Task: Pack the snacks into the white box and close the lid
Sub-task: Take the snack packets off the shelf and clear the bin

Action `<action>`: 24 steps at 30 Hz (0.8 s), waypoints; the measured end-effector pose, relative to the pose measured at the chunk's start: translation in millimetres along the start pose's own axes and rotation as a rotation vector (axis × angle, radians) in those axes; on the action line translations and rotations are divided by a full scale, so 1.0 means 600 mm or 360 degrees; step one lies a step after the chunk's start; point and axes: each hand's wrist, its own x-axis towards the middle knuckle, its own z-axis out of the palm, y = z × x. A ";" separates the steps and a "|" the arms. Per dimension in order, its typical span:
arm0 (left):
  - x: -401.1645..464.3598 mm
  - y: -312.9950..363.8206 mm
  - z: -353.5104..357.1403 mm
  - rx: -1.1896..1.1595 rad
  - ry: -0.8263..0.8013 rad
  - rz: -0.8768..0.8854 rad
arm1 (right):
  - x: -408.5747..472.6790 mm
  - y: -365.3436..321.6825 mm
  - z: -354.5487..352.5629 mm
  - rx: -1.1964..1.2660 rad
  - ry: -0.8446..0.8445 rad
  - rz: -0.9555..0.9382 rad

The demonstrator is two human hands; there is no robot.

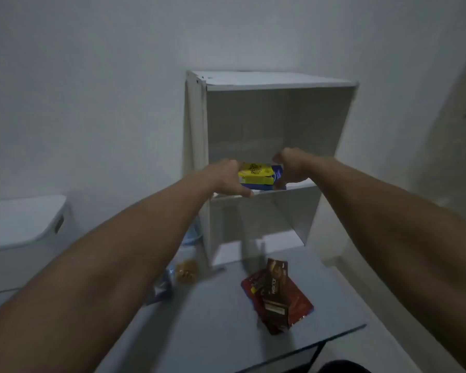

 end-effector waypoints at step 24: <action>0.179 -0.100 0.119 0.0035 -0.0047 -0.0015 | 0.248 0.001 0.088 0.0298 -0.0268 0.0022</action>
